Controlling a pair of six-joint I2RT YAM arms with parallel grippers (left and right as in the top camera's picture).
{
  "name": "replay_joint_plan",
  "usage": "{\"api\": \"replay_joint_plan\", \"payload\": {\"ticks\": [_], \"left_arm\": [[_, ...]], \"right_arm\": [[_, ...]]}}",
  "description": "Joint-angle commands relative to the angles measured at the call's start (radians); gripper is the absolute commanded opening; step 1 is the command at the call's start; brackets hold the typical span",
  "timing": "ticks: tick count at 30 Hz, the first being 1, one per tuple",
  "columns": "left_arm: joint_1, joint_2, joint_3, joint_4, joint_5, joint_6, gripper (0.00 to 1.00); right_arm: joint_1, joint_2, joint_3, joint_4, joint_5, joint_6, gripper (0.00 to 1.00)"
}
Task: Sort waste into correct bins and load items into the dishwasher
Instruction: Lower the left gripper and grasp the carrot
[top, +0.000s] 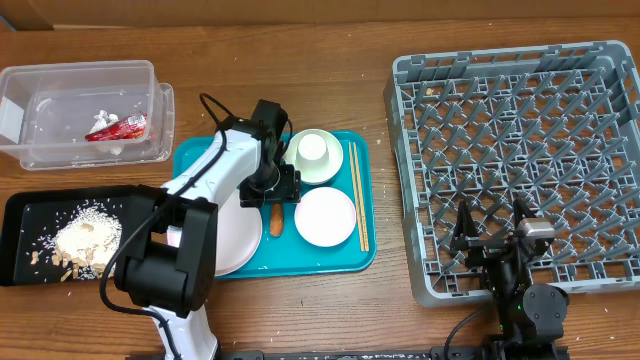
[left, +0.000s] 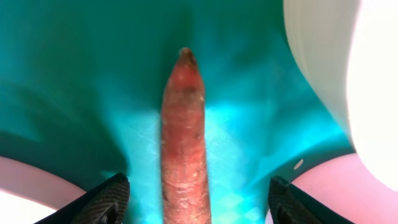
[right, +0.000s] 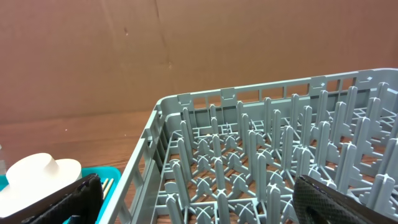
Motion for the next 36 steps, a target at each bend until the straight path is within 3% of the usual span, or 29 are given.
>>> {"api": "replay_joint_plan", "payload": {"ticks": [1,14,18,24,29,36], "left_arm": [[-0.015,0.027,-0.011,0.001,-0.014,0.001,0.73],[-0.032,0.076,-0.012,0.001,-0.019,-0.003,0.69],[-0.032,0.076,-0.012,0.001,-0.034,-0.005,0.54],[-0.032,0.075,-0.012,0.001,-0.044,-0.004,0.46],[-0.032,0.075,-0.012,0.000,-0.043,-0.004,0.29],[-0.032,0.075,0.011,-0.023,-0.044,-0.004,0.17]], "right_arm": [[-0.002,-0.005,-0.010,0.006,0.005,0.003,1.00],[-0.002,-0.005,-0.010,0.006,0.005,0.003,1.00],[-0.002,-0.005,-0.010,0.006,0.005,0.003,1.00],[-0.002,-0.005,-0.010,0.006,0.005,0.002,1.00],[-0.002,-0.005,-0.010,0.006,0.005,0.003,1.00],[-0.002,-0.005,-0.010,0.006,0.005,0.003,1.00]]}}
